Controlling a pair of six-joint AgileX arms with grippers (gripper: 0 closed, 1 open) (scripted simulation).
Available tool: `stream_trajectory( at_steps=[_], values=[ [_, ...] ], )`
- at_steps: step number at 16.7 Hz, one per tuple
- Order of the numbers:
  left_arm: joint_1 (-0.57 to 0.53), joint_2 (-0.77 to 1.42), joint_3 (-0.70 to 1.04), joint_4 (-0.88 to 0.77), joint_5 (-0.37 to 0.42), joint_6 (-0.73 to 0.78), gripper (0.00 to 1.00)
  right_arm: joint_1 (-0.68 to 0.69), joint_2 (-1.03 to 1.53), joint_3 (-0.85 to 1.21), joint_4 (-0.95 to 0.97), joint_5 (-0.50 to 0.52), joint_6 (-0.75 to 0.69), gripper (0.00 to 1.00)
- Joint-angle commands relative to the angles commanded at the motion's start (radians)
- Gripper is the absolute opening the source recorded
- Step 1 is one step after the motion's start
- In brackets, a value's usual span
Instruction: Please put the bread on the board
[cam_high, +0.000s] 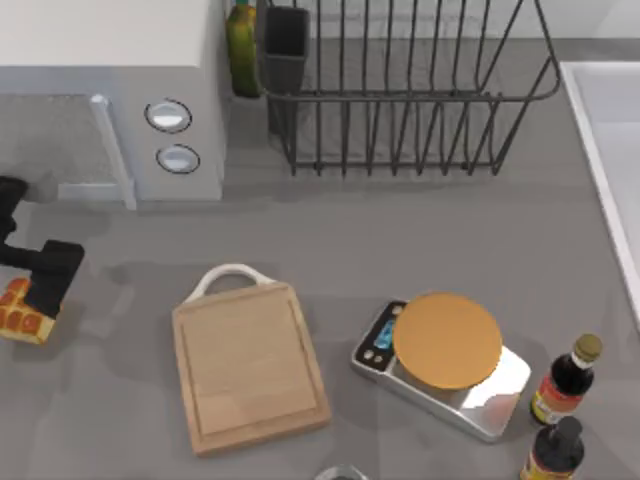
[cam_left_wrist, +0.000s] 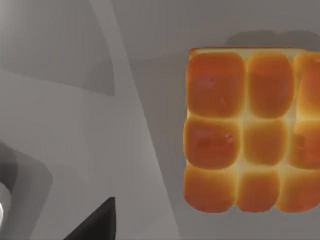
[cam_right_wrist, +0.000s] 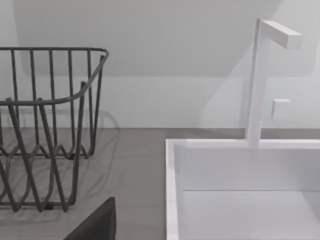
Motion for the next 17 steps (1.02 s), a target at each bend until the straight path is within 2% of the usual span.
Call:
stream_trajectory(
  at_steps=[4, 7, 12, 17],
  values=[
    [0.002, 0.051, -0.080, 0.122, 0.000, 0.002, 1.00, 0.000, 0.000, 0.000, 0.000, 0.000, 0.000, 1.00],
    [-0.012, 0.132, -0.073, 0.197, 0.000, -0.010, 1.00, 0.000, 0.000, 0.000, 0.000, 0.000, 0.000, 1.00],
    [-0.016, 0.157, -0.057, 0.214, 0.000, -0.014, 1.00, 0.000, 0.000, 0.000, 0.000, 0.000, 0.000, 1.00],
    [-0.016, 0.157, -0.057, 0.214, 0.000, -0.014, 0.62, 0.000, 0.000, 0.000, 0.000, 0.000, 0.000, 1.00]
  ],
)
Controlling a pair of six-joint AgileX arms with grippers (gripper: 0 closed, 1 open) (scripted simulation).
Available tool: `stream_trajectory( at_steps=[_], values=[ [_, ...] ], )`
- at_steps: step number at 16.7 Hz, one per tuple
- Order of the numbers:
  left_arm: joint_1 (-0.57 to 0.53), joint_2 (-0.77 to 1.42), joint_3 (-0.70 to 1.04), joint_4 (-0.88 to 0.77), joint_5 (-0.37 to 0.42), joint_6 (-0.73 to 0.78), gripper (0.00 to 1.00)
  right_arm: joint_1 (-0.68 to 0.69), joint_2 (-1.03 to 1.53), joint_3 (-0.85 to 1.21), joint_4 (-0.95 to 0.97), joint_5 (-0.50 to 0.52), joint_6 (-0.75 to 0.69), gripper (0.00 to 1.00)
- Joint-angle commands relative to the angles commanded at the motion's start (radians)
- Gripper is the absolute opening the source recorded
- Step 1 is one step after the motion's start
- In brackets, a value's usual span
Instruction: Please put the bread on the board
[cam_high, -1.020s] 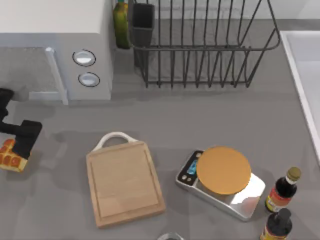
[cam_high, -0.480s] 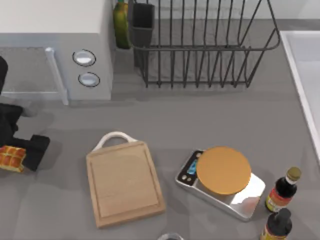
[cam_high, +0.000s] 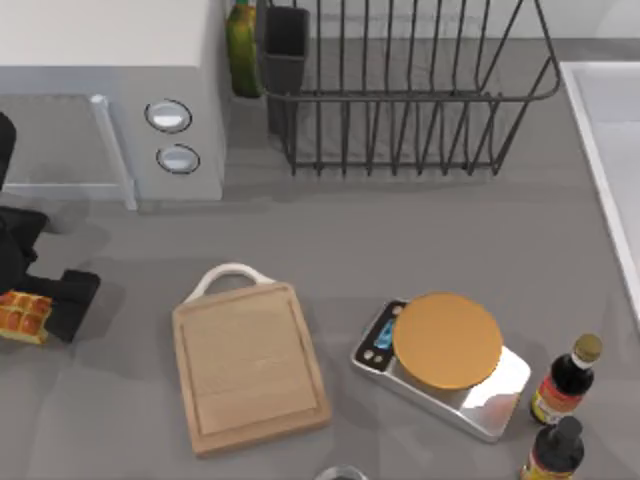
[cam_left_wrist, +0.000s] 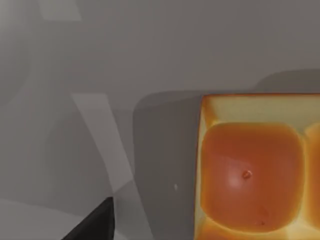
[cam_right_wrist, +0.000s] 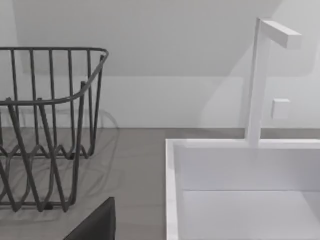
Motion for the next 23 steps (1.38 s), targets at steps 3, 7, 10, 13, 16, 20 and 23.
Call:
stream_trajectory(
  at_steps=[3, 7, 10, 13, 16, 20, 23],
  values=[
    [0.000, 0.000, 0.000, 0.000, 0.000, 0.000, 0.40, 0.000, 0.000, 0.000, 0.000, 0.000, 0.000, 1.00],
    [0.000, 0.000, 0.000, 0.000, 0.000, 0.000, 0.10, 0.000, 0.000, 0.000, 0.000, 0.000, 0.000, 1.00],
    [0.000, 0.000, 0.000, 0.000, 0.000, 0.000, 0.00, 0.000, 0.000, 0.000, 0.000, 0.000, 0.000, 1.00],
    [0.000, 0.000, 0.000, 0.000, 0.000, 0.000, 0.00, 0.000, 0.000, 0.000, 0.000, 0.000, 0.000, 1.00],
    [0.000, 0.000, 0.000, 0.000, 0.000, 0.000, 0.00, 0.000, 0.000, 0.000, 0.000, 0.000, 0.000, 1.00],
    [-0.003, -0.034, -0.015, -0.073, 0.015, 0.011, 0.00, 0.000, 0.000, 0.000, 0.000, 0.000, 0.000, 1.00],
    [-0.008, -0.024, -0.032, -0.180, 0.042, 0.026, 0.00, 0.000, 0.000, 0.000, 0.000, 0.000, 0.000, 1.00]
  ],
)
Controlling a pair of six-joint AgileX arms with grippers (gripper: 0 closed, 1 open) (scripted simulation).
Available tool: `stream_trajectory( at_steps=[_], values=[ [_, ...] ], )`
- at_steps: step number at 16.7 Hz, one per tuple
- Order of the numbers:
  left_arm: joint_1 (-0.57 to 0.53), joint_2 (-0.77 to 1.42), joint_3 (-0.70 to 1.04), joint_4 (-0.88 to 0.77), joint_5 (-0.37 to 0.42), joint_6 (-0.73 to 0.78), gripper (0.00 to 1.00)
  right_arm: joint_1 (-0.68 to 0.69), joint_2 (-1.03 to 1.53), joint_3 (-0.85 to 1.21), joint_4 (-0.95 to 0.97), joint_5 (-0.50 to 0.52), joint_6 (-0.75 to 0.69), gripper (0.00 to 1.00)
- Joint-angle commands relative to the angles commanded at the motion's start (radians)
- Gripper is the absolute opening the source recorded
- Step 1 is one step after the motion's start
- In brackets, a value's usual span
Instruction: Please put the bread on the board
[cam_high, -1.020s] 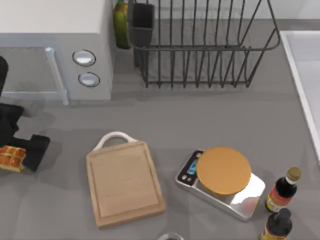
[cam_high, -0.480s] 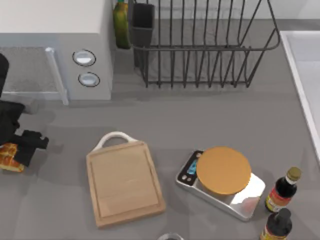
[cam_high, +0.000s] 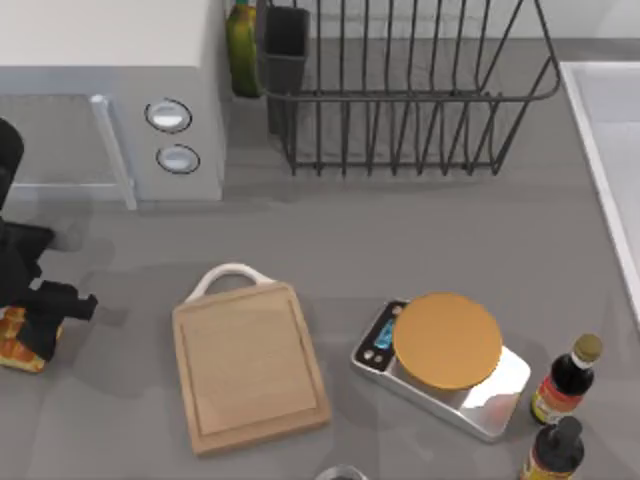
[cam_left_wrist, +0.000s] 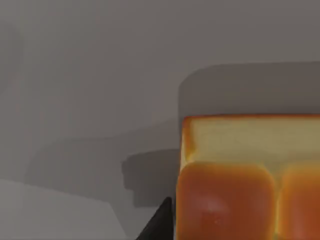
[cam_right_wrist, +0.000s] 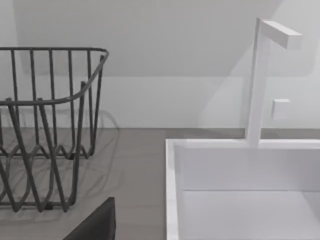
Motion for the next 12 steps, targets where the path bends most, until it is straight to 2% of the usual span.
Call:
stream_trajectory(
  at_steps=[6, 12],
  values=[
    [0.008, -0.081, 0.092, -0.167, 0.022, 0.002, 0.00, 0.000, 0.000, 0.000, 0.000, 0.000, 0.000, 1.00],
    [0.012, -0.159, 0.261, -0.240, -0.034, -0.025, 0.00, 0.000, 0.000, 0.000, 0.000, 0.000, 0.000, 1.00]
  ],
)
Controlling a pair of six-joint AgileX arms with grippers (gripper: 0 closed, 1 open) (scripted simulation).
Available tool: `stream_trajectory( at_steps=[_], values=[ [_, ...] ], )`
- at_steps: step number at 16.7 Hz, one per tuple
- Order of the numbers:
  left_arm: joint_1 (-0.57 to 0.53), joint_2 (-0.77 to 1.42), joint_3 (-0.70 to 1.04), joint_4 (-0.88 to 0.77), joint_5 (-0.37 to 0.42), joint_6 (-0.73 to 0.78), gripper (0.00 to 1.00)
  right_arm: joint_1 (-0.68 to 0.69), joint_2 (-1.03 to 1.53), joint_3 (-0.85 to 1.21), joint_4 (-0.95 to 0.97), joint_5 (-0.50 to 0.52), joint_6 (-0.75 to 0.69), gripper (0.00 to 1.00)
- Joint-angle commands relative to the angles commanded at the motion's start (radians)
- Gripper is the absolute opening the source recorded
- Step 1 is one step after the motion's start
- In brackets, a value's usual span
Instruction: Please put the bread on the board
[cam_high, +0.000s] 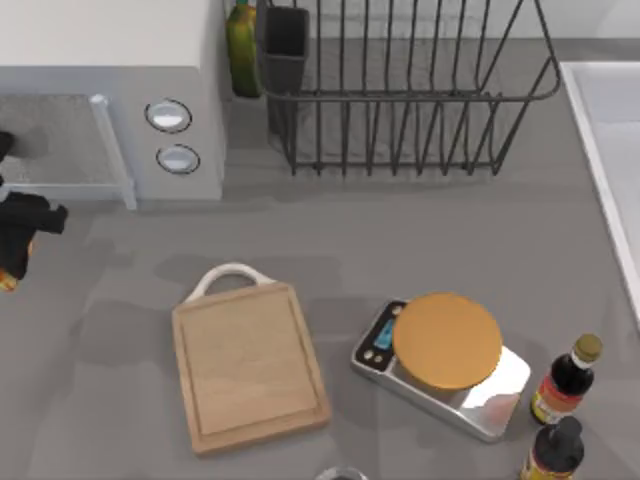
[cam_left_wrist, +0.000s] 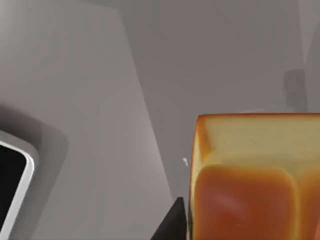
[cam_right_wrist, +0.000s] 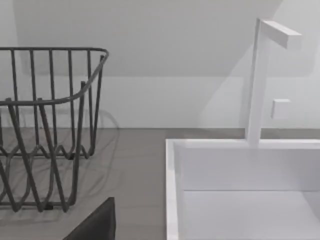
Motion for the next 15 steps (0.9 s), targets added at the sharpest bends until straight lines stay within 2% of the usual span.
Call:
stream_trajectory(
  at_steps=[6, 9, 12, 15],
  values=[
    [-0.004, 0.004, 0.012, -0.002, -0.006, -0.003, 0.00, 0.000, 0.000, 0.000, 0.000, 0.000, 0.000, 1.00],
    [-0.012, 0.001, 0.009, -0.011, -0.002, -0.065, 0.00, 0.000, 0.000, 0.000, 0.000, 0.000, 0.000, 1.00],
    [-0.045, -0.001, -0.003, -0.025, 0.013, -0.221, 0.00, 0.000, 0.000, 0.000, 0.000, 0.000, 0.000, 1.00],
    [-0.114, 0.004, -0.022, -0.033, 0.038, -0.470, 0.00, 0.000, 0.000, 0.000, 0.000, 0.000, 0.000, 1.00]
  ],
)
